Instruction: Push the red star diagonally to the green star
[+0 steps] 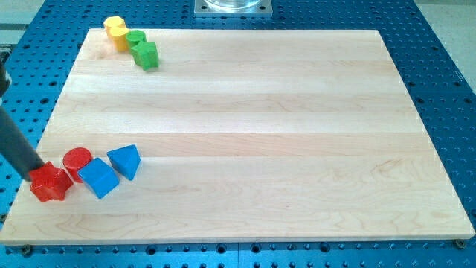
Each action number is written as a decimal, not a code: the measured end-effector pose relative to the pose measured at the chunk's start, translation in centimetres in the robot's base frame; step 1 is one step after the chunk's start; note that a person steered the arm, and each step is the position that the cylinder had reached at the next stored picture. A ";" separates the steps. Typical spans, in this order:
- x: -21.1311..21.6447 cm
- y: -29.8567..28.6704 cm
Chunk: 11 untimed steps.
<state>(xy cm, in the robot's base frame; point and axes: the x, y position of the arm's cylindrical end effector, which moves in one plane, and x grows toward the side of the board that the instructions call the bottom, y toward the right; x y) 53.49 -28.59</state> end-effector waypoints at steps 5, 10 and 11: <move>-2.0 2.7; -16.7 -0.1; -17.0 -1.7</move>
<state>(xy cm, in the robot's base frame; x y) 36.48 -30.31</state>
